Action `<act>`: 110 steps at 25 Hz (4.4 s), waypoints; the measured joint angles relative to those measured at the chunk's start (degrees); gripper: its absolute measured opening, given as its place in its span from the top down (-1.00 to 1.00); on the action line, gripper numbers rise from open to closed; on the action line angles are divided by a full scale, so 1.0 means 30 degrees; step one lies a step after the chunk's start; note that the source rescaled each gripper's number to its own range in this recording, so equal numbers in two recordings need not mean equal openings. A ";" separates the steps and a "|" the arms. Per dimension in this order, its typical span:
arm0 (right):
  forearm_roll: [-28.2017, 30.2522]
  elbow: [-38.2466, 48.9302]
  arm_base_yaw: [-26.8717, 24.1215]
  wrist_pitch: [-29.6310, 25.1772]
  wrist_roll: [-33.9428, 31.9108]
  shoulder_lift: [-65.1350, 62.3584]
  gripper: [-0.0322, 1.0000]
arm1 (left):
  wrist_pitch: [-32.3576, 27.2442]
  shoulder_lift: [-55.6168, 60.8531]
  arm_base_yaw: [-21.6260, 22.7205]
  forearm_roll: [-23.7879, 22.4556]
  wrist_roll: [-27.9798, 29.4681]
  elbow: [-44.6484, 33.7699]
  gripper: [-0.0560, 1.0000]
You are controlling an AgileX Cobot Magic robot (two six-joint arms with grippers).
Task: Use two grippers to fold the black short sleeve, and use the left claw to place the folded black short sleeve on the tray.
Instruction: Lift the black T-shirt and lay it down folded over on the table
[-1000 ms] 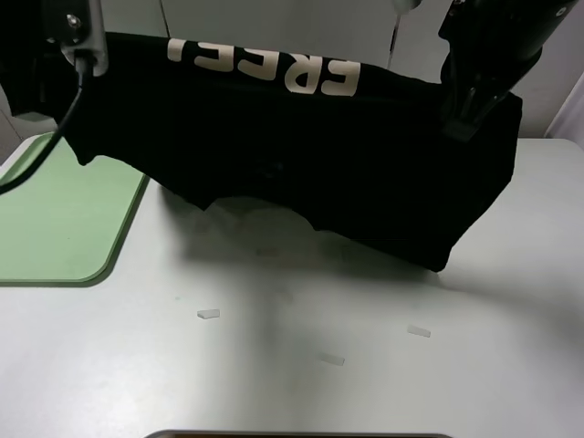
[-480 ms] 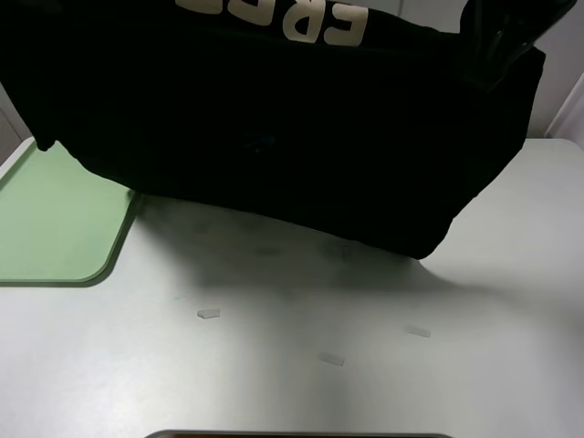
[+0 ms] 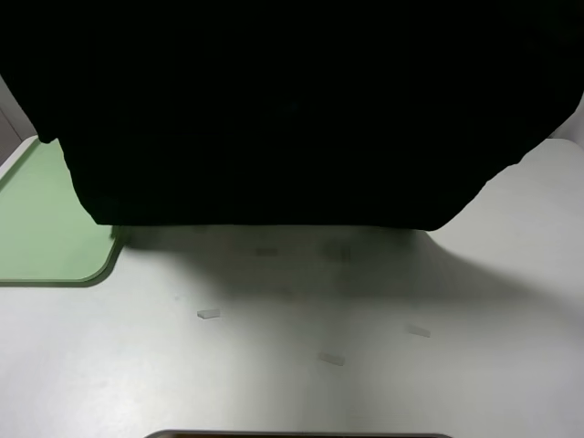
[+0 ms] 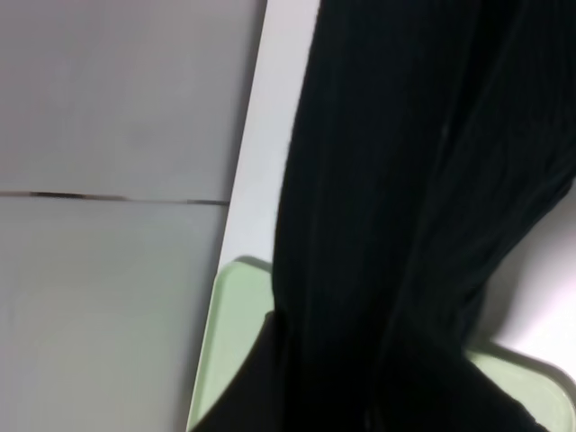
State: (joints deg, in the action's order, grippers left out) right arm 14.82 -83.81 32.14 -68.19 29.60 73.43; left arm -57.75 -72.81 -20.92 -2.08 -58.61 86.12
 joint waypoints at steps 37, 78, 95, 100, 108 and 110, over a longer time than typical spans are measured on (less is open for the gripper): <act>0.1691 0.0011 0.0155 0.0069 -0.1508 -0.6506 0.94 | 0.1314 0.1024 -0.1529 0.2029 0.1652 0.0835 0.88; -0.0638 0.4823 0.0223 0.0404 -0.3897 -1.0047 0.94 | -0.0931 0.3823 -0.1588 0.2397 0.5573 -0.4233 0.88; 0.4090 0.5418 -0.5258 1.3305 -0.3850 0.1168 0.94 | 1.4184 -0.3406 0.0143 -0.8321 0.8970 -0.7459 0.89; 0.5217 0.5418 -0.6503 1.7254 -0.3835 0.3223 0.94 | 1.5985 -0.5670 0.0745 -0.9226 0.9238 -0.6358 0.89; 0.5194 0.5418 -0.7255 1.8109 -0.3835 0.5352 0.94 | 1.5986 -0.8152 0.0847 -0.7588 1.1040 -0.5650 0.89; 0.4535 0.5418 -0.7330 1.7661 -0.3835 0.5695 0.94 | 1.5782 -0.8467 0.0847 -0.6659 1.1164 -0.5643 0.89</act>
State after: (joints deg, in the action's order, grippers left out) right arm 28.43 -67.56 10.15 -15.21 18.10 90.51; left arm -10.40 -98.21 -18.37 -22.05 -25.12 69.19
